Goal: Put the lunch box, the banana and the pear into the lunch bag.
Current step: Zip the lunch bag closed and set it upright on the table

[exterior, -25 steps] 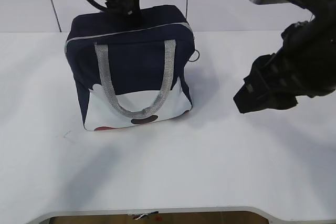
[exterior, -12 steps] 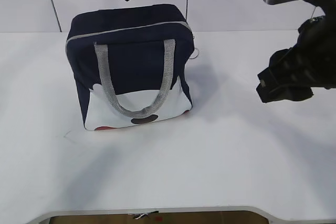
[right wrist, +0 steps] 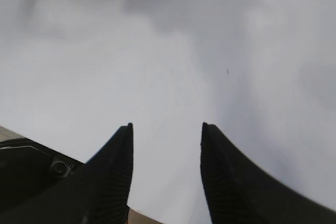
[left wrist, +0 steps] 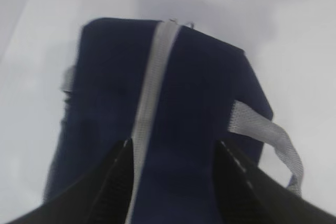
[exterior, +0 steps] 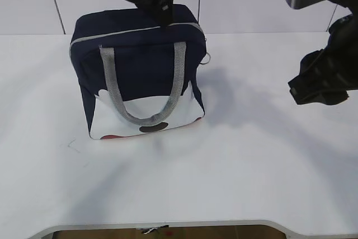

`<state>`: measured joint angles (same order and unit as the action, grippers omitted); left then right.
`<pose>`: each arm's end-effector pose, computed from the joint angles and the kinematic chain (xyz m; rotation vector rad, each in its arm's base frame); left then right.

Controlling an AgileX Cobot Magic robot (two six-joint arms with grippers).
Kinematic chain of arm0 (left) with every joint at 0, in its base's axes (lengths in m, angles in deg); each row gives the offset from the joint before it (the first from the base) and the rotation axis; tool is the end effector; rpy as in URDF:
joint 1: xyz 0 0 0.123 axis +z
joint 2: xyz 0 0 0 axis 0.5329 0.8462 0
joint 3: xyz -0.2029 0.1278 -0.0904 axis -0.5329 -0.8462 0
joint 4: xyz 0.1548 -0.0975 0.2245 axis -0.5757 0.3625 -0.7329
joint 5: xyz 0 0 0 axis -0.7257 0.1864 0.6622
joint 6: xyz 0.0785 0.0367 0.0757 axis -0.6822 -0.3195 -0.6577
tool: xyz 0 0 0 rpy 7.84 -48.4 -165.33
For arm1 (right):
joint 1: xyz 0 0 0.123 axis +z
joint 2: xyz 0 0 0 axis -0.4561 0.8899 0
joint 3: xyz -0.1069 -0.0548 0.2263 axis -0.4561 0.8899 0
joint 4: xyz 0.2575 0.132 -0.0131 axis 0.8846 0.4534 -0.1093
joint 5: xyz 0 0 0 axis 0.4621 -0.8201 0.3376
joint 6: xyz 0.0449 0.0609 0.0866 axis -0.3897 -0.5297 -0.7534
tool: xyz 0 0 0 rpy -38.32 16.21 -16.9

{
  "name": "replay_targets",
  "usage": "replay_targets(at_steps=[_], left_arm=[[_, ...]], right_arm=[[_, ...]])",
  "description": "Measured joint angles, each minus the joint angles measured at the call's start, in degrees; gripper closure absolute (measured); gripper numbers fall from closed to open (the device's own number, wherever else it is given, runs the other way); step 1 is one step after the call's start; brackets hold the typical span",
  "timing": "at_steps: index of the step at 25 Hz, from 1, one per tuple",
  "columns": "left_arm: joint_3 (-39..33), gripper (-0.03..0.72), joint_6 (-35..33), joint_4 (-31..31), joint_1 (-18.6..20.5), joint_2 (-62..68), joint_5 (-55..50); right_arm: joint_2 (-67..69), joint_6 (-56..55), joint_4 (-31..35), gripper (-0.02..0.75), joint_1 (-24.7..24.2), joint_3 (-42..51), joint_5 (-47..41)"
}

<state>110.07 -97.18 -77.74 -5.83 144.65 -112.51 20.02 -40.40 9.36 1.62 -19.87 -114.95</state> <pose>0.3792 -0.2942 0.3175 1.4353 2.1758 -0.0350 0.2790 0.1335 0.2633 -0.5930 2.5492 -0.0209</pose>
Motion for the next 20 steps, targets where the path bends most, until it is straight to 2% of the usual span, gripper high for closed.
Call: replay_targets(at_steps=[6,11,17,20], left_arm=[[-3.43,0.351,0.65,-2.26,-2.82,-1.87,-0.12],[-3.74,0.353,1.99,-2.26,-2.94,-2.53,-0.12],[-10.09,0.358,2.20,-2.42,-2.94,-3.26,-0.04],[-11.81,0.358,2.20,-4.75,-2.94,-3.26,-0.04]], right_arm=[[0.00,-0.04,-0.55,0.381,0.00,0.00,-0.12],[0.00,-0.04,-1.48,0.381,0.00,0.00,-0.38],[0.00,-0.04,-1.83,0.382,0.00,0.00,-0.65],[0.00,-0.04,-1.88,0.382,0.00,0.00,-0.74]])
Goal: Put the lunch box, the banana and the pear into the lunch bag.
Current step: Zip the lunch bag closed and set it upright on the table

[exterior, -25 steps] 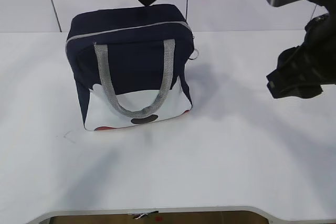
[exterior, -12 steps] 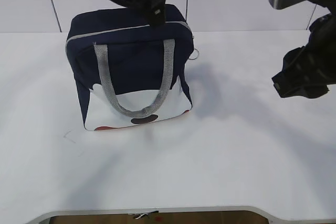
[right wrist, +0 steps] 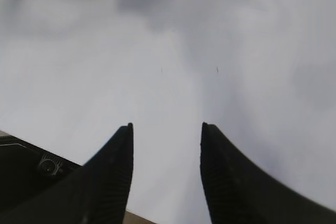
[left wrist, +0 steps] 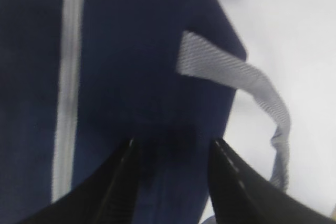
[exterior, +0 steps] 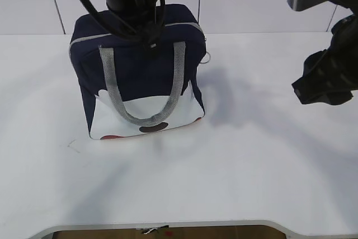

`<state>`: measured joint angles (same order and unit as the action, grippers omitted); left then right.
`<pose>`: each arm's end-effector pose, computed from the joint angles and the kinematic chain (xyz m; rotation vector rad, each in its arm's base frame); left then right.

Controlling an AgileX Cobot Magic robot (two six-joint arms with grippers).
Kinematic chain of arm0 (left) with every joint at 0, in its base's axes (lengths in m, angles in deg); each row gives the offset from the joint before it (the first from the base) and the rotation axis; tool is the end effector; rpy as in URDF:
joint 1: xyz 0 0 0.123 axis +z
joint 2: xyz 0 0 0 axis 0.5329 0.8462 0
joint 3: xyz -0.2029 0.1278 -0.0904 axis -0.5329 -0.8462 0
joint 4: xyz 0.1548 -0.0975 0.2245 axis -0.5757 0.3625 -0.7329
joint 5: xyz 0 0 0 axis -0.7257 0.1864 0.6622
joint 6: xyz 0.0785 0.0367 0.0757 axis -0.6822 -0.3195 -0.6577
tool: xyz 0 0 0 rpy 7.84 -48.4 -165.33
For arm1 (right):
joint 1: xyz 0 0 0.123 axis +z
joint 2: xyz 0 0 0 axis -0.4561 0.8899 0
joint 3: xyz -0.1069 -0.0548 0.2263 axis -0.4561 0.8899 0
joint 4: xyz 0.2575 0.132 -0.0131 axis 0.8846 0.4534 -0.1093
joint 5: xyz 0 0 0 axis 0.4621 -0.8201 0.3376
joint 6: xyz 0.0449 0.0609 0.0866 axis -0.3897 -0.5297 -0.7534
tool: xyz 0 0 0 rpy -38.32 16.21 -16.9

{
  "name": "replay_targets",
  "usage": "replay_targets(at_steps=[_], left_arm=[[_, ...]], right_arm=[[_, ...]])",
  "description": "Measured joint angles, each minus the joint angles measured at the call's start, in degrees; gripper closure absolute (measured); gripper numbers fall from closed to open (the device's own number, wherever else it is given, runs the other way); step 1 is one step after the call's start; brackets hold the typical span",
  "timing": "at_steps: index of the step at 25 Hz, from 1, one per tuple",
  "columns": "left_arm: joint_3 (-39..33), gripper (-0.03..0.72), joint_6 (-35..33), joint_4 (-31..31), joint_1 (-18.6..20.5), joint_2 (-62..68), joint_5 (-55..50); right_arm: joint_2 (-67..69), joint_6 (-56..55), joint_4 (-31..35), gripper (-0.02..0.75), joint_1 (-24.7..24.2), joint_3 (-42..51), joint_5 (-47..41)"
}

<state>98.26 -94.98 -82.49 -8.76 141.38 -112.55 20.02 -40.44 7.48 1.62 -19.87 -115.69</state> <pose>0.3554 -0.2940 0.2760 1.5400 2.2737 0.0705 0.2795 0.1301 0.2633 -0.6061 2.5488 -0.0662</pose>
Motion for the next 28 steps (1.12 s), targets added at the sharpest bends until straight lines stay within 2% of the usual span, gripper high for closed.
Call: replay_targets(at_steps=[3,10,11,15,16,28], left_arm=[[-0.03,0.359,0.00,-2.78,0.00,0.00,0.14],[-0.03,0.375,-0.96,-4.13,0.00,0.92,0.16],[-0.03,0.407,-0.96,-4.57,0.00,1.41,0.26],[-0.13,0.636,-1.27,-6.63,0.00,1.66,0.64],[-0.13,0.657,-1.72,-6.89,0.00,1.66,0.64],[-1.43,0.680,-12.92,-7.35,-0.60,-3.62,-0.20]], right_arm=[[0.00,-0.09,-0.09,0.381,0.00,0.00,0.00],[0.00,-0.09,-0.09,0.381,0.00,0.00,0.00],[0.00,-0.23,-0.09,0.381,0.00,0.00,0.00],[0.00,-0.41,-0.09,0.381,0.00,0.00,0.00],[0.00,-0.41,-0.09,0.381,0.00,0.00,0.00],[-0.03,-2.65,-0.09,0.382,0.00,0.00,2.01]])
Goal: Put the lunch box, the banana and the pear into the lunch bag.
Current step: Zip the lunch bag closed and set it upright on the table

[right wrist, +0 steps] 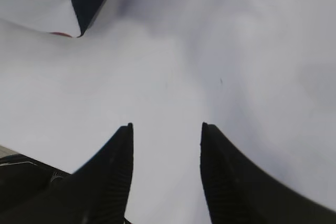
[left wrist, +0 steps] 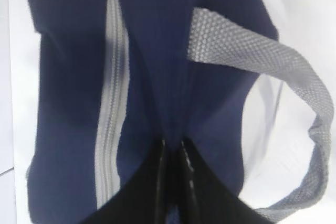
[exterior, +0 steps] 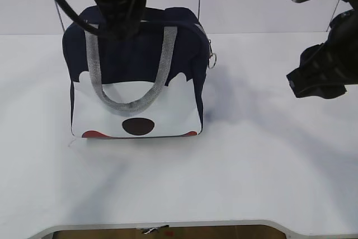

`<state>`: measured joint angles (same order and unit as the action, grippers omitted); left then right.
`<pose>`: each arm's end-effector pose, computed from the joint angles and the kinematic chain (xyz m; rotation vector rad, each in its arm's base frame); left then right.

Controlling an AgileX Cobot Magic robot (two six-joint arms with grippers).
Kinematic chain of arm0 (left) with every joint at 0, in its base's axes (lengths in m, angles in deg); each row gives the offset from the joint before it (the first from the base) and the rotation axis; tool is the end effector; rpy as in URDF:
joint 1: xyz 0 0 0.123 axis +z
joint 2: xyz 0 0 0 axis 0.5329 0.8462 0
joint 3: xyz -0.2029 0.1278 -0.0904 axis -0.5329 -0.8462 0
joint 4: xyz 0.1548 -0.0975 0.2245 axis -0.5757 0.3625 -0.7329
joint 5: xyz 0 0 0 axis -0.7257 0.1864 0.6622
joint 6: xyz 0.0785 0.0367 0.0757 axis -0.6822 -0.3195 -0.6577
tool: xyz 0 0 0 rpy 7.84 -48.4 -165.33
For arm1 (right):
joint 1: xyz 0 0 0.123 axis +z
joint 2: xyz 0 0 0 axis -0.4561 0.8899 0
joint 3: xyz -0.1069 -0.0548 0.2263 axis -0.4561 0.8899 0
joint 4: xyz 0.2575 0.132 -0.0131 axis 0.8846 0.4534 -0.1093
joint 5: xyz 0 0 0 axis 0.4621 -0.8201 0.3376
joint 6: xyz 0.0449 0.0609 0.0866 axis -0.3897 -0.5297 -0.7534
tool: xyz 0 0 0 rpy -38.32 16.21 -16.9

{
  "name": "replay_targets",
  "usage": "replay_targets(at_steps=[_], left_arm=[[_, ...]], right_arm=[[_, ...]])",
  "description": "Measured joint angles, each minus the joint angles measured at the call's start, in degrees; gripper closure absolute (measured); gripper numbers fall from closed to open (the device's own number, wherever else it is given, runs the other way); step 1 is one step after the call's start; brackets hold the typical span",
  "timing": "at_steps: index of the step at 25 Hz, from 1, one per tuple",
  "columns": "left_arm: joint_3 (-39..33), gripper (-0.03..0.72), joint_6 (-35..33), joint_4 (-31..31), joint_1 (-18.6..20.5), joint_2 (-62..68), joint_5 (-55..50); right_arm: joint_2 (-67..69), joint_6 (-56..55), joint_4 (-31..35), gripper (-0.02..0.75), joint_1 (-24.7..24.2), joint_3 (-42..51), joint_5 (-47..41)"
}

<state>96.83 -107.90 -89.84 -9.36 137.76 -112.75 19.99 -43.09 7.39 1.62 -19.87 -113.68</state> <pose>0.3521 -0.2791 0.2986 1.7802 2.0339 0.3045 0.2823 0.1320 0.2653 -0.5457 2.5276 -0.0348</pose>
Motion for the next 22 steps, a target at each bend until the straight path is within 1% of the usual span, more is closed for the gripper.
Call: replay_targets(at_steps=[6,10,13,15,19,21,22], left_arm=[[-5.23,0.681,0.04,1.14,-0.08,-1.18,0.00],[-6.06,0.680,4.52,1.78,-0.08,-1.20,0.10],[-6.16,0.649,7.93,2.04,-0.08,-1.30,0.10],[-6.16,0.590,9.81,2.67,-0.08,-1.30,0.10],[-6.29,0.358,14.65,3.38,-0.08,-2.14,0.10],[-6.29,0.305,16.70,3.51,-0.08,-3.46,0.21],[-6.29,0.293,17.37,3.64,-0.08,-4.19,0.21]], right_arm=[[0.00,-1.22,0.00,0.382,0.00,0.00,2.13],[0.00,-2.10,0.00,0.382,0.00,0.00,5.73],[0.00,-3.66,0.00,0.382,0.00,0.00,8.33],[0.00,-4.82,0.00,0.382,0.00,0.00,9.25],[0.00,-7.18,0.00,0.382,0.00,0.00,10.31],[0.00,-8.10,0.00,0.382,0.00,0.00,10.99],[0.00,-9.01,0.00,0.382,0.00,0.00,11.34]])
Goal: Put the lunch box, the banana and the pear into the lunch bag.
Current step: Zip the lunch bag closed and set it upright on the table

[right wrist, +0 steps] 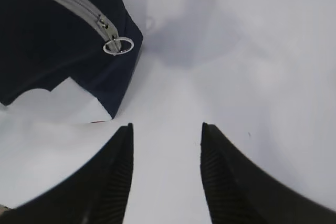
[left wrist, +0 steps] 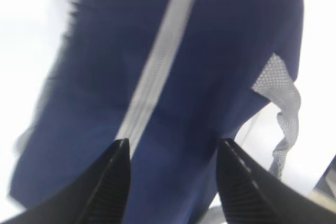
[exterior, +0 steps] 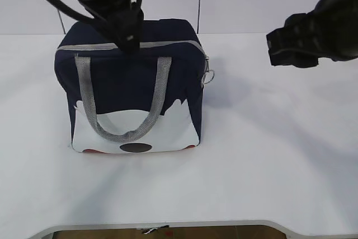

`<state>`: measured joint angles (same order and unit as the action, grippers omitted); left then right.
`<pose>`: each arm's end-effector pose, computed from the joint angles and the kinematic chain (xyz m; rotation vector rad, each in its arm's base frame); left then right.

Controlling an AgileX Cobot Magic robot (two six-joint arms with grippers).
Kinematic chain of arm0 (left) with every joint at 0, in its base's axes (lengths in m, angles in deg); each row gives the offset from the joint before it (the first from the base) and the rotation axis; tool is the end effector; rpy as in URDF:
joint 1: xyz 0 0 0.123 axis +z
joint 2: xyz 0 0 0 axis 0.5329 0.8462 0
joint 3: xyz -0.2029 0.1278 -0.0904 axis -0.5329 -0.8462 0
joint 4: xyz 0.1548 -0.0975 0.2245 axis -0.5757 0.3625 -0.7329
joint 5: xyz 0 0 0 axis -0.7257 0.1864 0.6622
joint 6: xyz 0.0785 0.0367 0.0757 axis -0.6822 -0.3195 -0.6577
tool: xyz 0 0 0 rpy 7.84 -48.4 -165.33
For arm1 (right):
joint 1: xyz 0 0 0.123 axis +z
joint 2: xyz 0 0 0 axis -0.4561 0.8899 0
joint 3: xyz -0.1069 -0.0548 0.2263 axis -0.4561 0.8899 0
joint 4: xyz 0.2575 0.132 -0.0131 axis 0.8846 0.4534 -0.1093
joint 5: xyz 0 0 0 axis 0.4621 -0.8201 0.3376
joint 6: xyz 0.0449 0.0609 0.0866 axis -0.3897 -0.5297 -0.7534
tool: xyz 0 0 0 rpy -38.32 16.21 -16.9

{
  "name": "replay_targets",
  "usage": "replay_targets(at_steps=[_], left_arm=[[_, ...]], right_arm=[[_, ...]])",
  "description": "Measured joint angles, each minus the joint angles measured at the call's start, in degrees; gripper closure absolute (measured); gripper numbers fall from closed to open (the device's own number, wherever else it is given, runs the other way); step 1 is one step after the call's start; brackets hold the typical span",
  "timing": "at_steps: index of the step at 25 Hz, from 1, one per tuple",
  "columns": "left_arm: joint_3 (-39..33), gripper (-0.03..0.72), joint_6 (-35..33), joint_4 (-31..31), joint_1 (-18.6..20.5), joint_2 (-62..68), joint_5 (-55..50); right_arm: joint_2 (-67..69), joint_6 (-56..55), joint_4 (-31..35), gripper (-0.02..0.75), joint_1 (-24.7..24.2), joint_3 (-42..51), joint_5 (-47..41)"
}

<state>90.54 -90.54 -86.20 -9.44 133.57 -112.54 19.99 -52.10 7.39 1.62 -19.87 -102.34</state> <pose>0.3333 -0.2723 0.2932 1.4651 2.3034 0.1337 0.2970 0.1438 0.2781 -0.3494 2.3791 0.1287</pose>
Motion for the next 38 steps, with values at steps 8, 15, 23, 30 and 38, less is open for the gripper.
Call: replay_targets(at_steps=[8,15,23,30,38], left_arm=[[0.00,0.315,6.00,0.10,0.00,-6.01,0.10],[0.00,0.319,9.84,0.33,0.00,-6.84,0.00],[0.00,0.331,10.07,0.33,0.00,-6.84,0.00],[0.00,0.337,10.48,0.33,0.00,-6.84,0.00],[0.00,0.337,11.29,1.23,0.00,-6.84,0.00]], right_arm=[[1.03,-3.63,8.15,0.382,-2.18,0.00,1.61],[2.73,0.89,22.09,0.382,-5.96,0.00,1.65],[5.22,19.50,51.27,0.382,-19.28,0.00,-2.10],[10.83,26.06,66.57,0.382,-23.88,0.00,-6.50],[18.01,26.43,79.72,0.382,-23.88,-0.12,-1.77]])
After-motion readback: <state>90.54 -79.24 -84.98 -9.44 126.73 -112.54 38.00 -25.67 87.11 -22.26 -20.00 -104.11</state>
